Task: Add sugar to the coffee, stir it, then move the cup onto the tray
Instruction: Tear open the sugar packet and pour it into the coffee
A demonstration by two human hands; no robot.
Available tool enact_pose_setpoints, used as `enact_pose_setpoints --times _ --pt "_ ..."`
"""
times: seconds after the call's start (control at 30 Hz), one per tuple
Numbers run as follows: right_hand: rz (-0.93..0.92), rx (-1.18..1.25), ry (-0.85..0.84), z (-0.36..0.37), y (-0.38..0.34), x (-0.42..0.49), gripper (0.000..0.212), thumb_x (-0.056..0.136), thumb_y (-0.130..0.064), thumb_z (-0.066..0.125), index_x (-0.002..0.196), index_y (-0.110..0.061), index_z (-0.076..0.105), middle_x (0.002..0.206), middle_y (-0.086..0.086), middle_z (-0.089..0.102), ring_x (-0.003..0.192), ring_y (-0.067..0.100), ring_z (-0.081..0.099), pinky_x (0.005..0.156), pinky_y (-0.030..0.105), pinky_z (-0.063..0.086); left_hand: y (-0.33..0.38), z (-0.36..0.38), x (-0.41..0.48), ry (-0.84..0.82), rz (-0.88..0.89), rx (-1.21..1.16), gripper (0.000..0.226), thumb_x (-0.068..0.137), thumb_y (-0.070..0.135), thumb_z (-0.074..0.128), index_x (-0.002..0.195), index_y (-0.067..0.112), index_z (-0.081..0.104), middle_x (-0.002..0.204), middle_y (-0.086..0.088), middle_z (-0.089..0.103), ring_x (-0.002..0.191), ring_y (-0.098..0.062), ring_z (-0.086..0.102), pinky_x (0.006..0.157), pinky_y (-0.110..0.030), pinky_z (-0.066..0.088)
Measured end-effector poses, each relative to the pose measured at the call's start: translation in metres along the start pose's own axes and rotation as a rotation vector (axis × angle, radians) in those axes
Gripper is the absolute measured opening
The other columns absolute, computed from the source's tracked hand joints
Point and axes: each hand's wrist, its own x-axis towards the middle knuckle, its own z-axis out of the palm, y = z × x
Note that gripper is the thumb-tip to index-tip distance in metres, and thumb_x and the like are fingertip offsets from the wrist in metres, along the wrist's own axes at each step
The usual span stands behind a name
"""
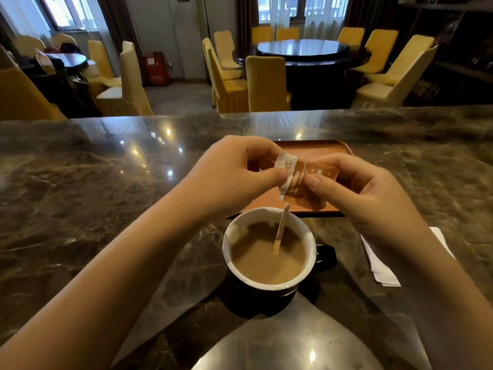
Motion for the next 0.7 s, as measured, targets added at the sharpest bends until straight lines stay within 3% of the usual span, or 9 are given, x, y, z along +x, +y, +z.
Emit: enact_pose_setpoints --times 0.1,0.2,0.27,0.4,0.53,0.7 --pt "-0.031 -0.010 -0.011 -0.003 -0.011 0.001 0.025 0.073 -0.030 0.063 0.093 -0.016 0.068 0.086 0.005 0.073 0.079 0.016 0.070 0.070 0.030 0.057 0.010 -0.007 0.001 -0.017 0.023 0.094 0.013 0.082 0.027 0.060 0.095 0.028 0.063 0.081 0.009 0.065 0.076 -0.003 0.057 0.068 -0.010 0.045" --pt "-0.024 0.045 -0.018 -0.005 -0.019 0.002 0.015 0.078 -0.015 0.064 0.091 -0.009 0.068 0.076 -0.002 0.073 0.070 0.007 0.069 0.060 0.014 0.051 0.021 -0.012 0.000 0.033 0.043 0.116 0.013 0.082 0.027 0.060 0.095 0.030 0.063 0.081 0.009 0.065 0.074 -0.004 0.057 0.069 -0.013 0.047" --pt "-0.020 0.073 -0.007 -0.004 -0.023 -0.001 0.013 0.079 -0.013 0.063 0.091 -0.010 0.068 0.072 -0.005 0.072 0.066 0.005 0.066 0.056 0.013 0.048 0.027 -0.016 -0.003 0.067 0.044 0.053 0.016 0.081 0.029 0.060 0.097 0.027 0.062 0.084 0.009 0.066 0.077 -0.002 0.059 0.067 -0.009 0.047" --pt "0.044 0.192 0.029 0.004 -0.032 -0.011 0.014 0.081 -0.009 0.062 0.095 -0.007 0.064 0.084 0.007 0.075 0.074 0.017 0.071 0.062 0.023 0.055 0.031 -0.017 -0.023 0.070 -0.053 -0.220 0.027 0.077 0.027 0.064 0.104 0.022 0.061 0.085 0.005 0.069 0.076 -0.001 0.064 0.061 -0.008 0.049" --pt "0.101 0.181 0.032 0.017 -0.029 -0.013 0.012 0.082 -0.010 0.062 0.094 -0.012 0.062 0.090 0.007 0.073 0.077 0.020 0.072 0.071 0.035 0.059 0.020 -0.007 -0.040 0.152 -0.159 -0.381 0.015 0.077 0.015 0.065 0.091 0.018 0.068 0.074 0.008 0.072 0.070 0.001 0.066 0.055 -0.007 0.046" --pt "-0.023 0.012 0.023 0.031 -0.049 -0.025 0.012 0.083 -0.021 0.061 0.093 -0.018 0.064 0.092 -0.001 0.071 0.083 0.010 0.067 0.068 0.020 0.056 0.024 -0.018 -0.066 0.283 -0.158 -0.394 0.011 0.078 0.013 0.064 0.088 0.016 0.069 0.080 0.002 0.073 0.073 -0.005 0.068 0.062 -0.012 0.051"
